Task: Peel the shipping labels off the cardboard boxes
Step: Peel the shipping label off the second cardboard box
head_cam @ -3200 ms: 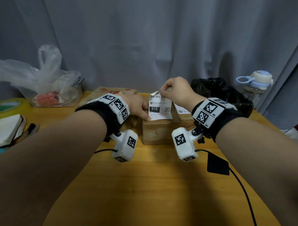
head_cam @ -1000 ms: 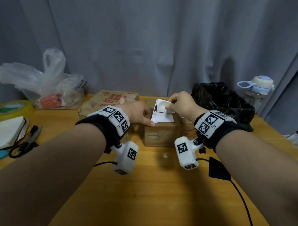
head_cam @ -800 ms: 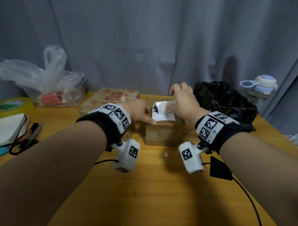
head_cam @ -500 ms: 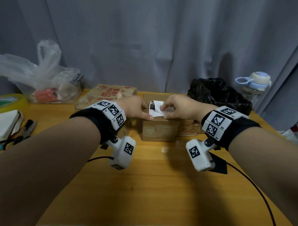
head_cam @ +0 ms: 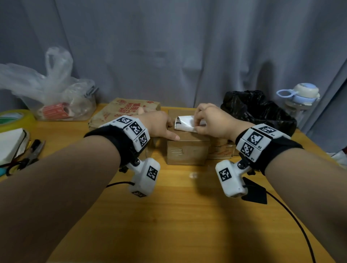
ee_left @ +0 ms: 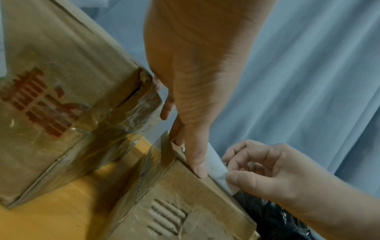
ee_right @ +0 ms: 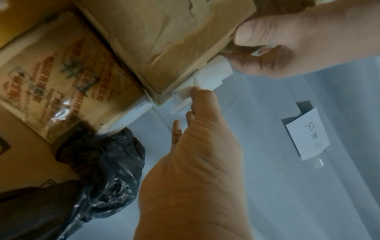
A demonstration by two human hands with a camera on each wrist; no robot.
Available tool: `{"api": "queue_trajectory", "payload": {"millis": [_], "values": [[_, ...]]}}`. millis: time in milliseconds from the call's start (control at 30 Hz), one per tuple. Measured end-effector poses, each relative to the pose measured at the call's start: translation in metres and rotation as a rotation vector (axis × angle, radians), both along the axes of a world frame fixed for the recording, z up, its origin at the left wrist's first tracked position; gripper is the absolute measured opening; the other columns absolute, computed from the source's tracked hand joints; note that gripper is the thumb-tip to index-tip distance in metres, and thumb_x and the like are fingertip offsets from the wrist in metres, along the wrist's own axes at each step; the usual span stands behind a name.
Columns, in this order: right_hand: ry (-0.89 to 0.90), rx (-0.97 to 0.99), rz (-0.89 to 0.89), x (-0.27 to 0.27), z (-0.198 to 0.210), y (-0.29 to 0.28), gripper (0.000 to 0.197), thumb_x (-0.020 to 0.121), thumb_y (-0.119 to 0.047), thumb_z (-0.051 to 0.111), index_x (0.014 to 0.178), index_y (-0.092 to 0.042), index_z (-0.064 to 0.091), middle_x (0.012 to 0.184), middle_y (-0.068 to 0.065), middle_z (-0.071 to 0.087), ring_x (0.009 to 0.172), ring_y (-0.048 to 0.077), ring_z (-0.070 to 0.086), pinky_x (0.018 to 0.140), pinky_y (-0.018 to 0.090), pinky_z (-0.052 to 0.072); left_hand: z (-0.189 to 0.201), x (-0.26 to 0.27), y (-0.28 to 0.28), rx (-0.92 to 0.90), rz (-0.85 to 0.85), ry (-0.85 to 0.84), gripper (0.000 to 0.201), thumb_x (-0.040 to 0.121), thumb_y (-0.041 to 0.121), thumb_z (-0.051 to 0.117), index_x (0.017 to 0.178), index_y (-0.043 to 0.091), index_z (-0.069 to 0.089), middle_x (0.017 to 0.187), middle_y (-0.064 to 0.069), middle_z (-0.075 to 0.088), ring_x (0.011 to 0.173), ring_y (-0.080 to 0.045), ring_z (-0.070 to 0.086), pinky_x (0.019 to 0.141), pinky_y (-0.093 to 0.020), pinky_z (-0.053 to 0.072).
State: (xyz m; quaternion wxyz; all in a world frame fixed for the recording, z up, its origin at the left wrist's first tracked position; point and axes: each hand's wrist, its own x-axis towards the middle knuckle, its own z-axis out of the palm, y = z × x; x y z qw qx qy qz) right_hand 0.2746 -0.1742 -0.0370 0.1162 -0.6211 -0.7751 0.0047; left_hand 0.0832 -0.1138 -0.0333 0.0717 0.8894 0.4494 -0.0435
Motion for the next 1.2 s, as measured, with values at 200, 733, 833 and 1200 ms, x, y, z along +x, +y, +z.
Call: {"api": "queue_trajectory", "payload": {"millis": [200, 733, 833, 1200], "values": [[0.102, 0.024, -0.043, 0.013, 0.006, -0.001, 0.003, 0.078, -0.019, 0.071, 0.076, -0.018, 0.068, 0.098, -0.003, 0.052, 0.105, 0.02, 0.05, 0.095, 0.031, 0.041, 0.0, 0.001, 0.001, -0.019, 0.008, 0.0, 0.073, 0.072, 0.067, 0.061, 0.13, 0.024, 0.054, 0.114, 0.002, 0.061, 0.108, -0.021, 0.054, 0.102, -0.046, 0.036], [0.233, -0.099, 0.031, -0.011, 0.003, -0.007, 0.053, 0.087, -0.029, 0.061, 0.137, -0.02, 0.045, 0.141, 0.0, 0.045, 0.13, 0.014, 0.041, 0.106, 0.022, 0.03, -0.003, 0.007, -0.003, 0.125, 0.055, -0.02, 0.046, 0.083, 0.066, 0.046, 0.106, 0.031, 0.065, 0.082, 0.009, 0.059, 0.089, -0.017, 0.05, 0.094, -0.046, 0.022], [0.304, -0.271, -0.013, -0.018, 0.003, -0.003, 0.035, 0.087, -0.031, 0.059, 0.121, -0.022, 0.06, 0.112, -0.007, 0.064, 0.099, 0.008, 0.057, 0.088, 0.021, 0.041, -0.003, 0.011, -0.004, 0.167, 0.073, -0.01, 0.046, 0.085, 0.066, 0.042, 0.102, 0.03, 0.066, 0.079, 0.008, 0.059, 0.093, -0.019, 0.055, 0.095, -0.046, 0.022], [0.45, 0.016, -0.168, -0.01, -0.007, 0.015, 0.037, 0.071, -0.028, 0.079, 0.099, -0.017, 0.058, 0.102, 0.004, 0.064, 0.093, 0.02, 0.059, 0.078, 0.032, 0.049, -0.003, 0.004, -0.002, 0.156, -0.082, -0.301, 0.017, 0.085, 0.04, 0.063, 0.089, 0.023, 0.064, 0.092, 0.009, 0.061, 0.085, -0.007, 0.049, 0.076, -0.025, 0.026]]}}
